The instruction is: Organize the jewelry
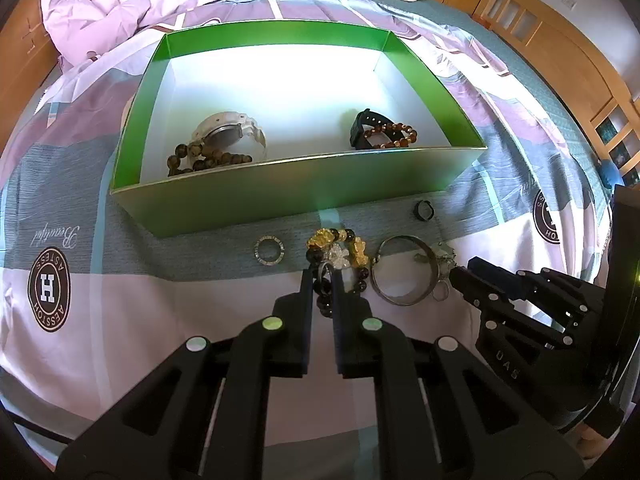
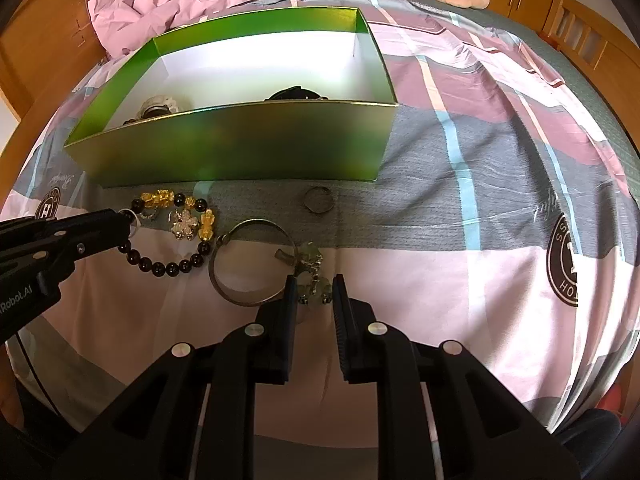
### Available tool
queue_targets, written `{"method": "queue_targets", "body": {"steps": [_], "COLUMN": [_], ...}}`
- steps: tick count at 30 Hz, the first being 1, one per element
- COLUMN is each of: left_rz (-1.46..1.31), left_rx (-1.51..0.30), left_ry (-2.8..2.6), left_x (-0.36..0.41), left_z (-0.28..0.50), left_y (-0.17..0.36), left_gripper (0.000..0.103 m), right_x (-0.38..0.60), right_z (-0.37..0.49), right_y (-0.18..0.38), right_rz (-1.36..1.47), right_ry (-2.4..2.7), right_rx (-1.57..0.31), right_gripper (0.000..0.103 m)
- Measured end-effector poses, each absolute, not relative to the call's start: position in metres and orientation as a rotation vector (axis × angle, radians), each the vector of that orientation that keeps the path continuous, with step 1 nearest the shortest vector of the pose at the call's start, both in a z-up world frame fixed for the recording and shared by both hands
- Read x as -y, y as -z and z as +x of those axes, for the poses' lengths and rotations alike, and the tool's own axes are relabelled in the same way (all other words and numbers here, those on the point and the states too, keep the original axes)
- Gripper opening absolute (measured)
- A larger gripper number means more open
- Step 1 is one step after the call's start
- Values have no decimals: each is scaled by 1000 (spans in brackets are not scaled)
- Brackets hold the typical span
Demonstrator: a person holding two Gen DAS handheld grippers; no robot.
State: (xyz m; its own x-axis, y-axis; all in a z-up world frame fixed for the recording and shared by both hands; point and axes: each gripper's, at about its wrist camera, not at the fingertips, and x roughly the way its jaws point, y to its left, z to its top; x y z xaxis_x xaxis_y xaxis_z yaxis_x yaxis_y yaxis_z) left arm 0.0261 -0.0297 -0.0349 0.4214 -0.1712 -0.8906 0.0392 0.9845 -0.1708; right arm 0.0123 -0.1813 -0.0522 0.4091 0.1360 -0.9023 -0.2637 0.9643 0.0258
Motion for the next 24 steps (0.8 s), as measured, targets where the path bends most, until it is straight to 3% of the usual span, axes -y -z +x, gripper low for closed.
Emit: {"method": "queue_targets", "body": {"steps": [14, 24], "left_rz": [-134, -300], "left_rx": [-1121, -1015], "left_ry": [148, 246], "left_x": [30, -7], "left_z": [25, 18], "left_y": [32, -12], "left_gripper": [9, 5], "right_x": [181, 178], "right_z": [11, 9], "right_y": [42, 3], "right_rz": [-119, -89], "right_ry": [-267, -320], "right_rx": [-1101, -1022], "right_gripper": [18, 18]}}
